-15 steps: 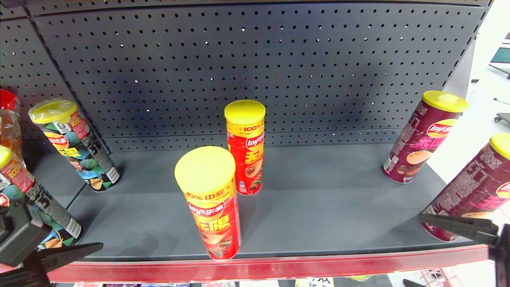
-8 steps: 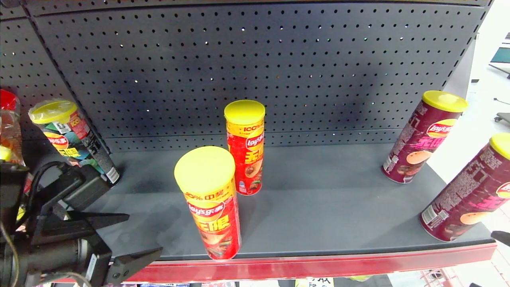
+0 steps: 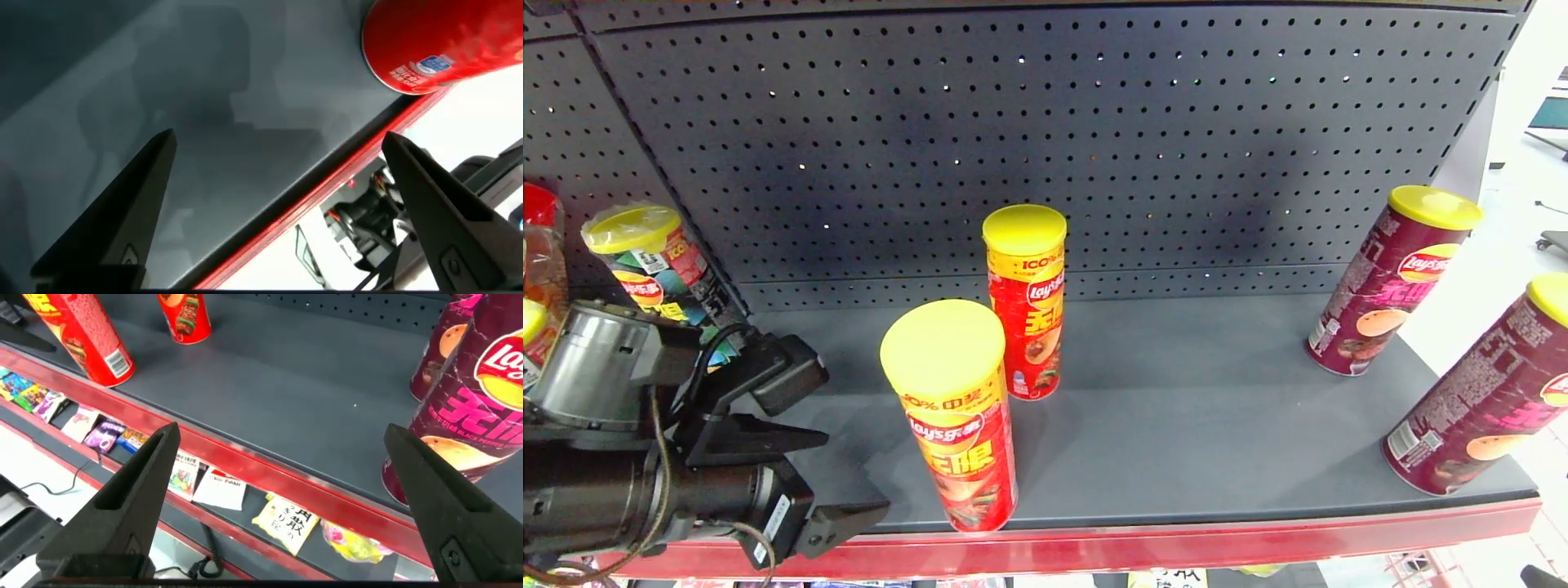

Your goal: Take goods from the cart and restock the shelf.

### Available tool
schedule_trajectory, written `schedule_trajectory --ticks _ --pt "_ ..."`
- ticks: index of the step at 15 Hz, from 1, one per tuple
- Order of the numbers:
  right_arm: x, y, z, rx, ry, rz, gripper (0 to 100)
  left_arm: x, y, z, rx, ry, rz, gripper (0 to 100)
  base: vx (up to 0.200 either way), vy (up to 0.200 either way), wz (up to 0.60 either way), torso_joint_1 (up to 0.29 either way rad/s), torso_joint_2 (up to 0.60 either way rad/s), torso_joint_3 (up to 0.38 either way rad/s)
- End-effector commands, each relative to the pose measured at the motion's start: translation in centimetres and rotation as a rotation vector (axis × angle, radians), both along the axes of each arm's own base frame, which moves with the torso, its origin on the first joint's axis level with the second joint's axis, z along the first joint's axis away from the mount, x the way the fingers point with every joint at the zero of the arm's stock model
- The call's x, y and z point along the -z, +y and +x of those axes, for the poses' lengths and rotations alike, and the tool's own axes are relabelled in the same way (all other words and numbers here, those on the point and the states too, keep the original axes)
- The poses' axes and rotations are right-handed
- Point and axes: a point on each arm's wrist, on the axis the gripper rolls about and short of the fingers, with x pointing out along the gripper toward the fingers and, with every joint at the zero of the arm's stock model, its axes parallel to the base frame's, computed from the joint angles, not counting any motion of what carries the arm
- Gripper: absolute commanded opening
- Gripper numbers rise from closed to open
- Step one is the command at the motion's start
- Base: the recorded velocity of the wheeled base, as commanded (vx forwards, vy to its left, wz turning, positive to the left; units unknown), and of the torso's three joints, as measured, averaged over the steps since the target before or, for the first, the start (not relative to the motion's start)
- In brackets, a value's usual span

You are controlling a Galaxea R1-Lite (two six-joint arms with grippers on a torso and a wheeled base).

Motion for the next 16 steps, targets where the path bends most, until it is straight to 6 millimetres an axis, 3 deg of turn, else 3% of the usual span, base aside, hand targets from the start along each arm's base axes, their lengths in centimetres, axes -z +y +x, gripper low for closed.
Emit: schedule_trajectory --ticks 1,4,16 --pt "0.0 0.1 0.1 -0.001 0.006 -0.003 100 0.6 -1.0 1.1 0.023 0.029 0.012 100 0.0 0.0 0.0 0.0 0.0 0.0" --pt "-0.2 0.1 0.2 0.0 0.003 -0.002 100 0.9 -1.6 2.3 0.032 0.004 0.001 100 0.0 0.0 0.0 0.0 0.0 0.0" --pt "-0.3 0.1 0.3 0.0 0.008 -0.003 100 1.2 -3.6 3.8 0.085 0.017 0.003 100 0.0 0.0 0.0 0.0 0.0 0.0"
